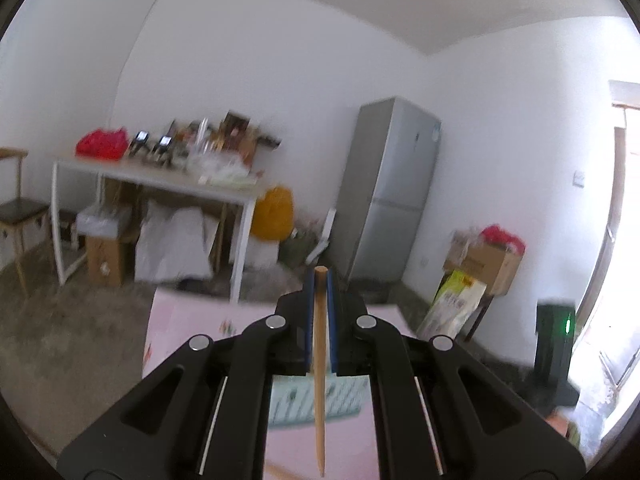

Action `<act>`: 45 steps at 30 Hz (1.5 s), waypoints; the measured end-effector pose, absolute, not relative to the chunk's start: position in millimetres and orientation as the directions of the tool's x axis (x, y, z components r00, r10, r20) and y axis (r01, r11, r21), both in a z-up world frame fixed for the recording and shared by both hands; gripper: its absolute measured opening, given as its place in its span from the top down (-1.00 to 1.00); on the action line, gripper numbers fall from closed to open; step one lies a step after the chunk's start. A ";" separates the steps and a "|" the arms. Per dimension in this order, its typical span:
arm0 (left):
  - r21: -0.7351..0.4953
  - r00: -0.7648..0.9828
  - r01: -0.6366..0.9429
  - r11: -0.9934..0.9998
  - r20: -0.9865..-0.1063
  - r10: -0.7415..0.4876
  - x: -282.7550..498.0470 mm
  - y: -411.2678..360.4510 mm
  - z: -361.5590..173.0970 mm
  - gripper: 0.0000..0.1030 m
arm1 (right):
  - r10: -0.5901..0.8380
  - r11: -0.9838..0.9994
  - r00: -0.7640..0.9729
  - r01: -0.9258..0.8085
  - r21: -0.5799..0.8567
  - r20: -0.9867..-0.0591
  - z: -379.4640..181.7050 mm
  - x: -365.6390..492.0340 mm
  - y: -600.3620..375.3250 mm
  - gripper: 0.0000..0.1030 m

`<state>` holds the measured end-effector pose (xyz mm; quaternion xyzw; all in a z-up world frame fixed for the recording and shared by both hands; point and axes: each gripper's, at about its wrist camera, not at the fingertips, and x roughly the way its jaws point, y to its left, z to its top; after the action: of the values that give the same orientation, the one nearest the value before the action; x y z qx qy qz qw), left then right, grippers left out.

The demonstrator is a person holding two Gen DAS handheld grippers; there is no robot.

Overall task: Organize utensils
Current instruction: 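Lift both chopsticks up toward the green holder with both grippers, then drop the chopstick into the green holder with left while right holds its chopstick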

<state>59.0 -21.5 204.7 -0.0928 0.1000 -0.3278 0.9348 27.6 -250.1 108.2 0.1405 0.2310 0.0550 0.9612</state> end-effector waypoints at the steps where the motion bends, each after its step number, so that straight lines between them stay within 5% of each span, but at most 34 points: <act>1: -0.236 0.767 0.599 0.765 -0.106 -0.633 63.3 -26.7 212.5 0.91 | 0.172 0.954 0.889 -0.042 0.298 -0.425 108.6 29.0 -251.3 0.87; 8: -0.302 0.776 0.588 0.751 -0.052 -0.628 116.9 -66.4 224.6 0.91 | 0.167 0.948 0.893 -0.029 0.316 -0.418 109.4 34.2 -263.3 0.87; 20: -0.379 0.787 0.520 0.766 -0.137 -0.602 186.7 -122.0 178.9 0.91 | 0.161 0.945 0.894 -0.017 0.326 -0.419 109.1 42.0 -276.7 0.87; 31: -0.361 0.807 0.540 0.760 -0.036 -0.590 191.3 -116.5 205.0 0.91 | 0.181 0.938 0.890 -0.028 0.346 -0.418 106.0 45.1 -278.4 0.87; 45: -0.429 0.803 0.474 0.769 -0.149 -0.577 174.5 -93.3 130.7 0.91 | 0.161 0.940 0.891 -0.007 0.342 -0.424 110.0 34.4 -281.5 0.87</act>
<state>174.5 -93.3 130.7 -0.1886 0.1374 -0.2823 0.9305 34.4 -281.5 110.0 0.1678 0.2292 0.0439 0.9578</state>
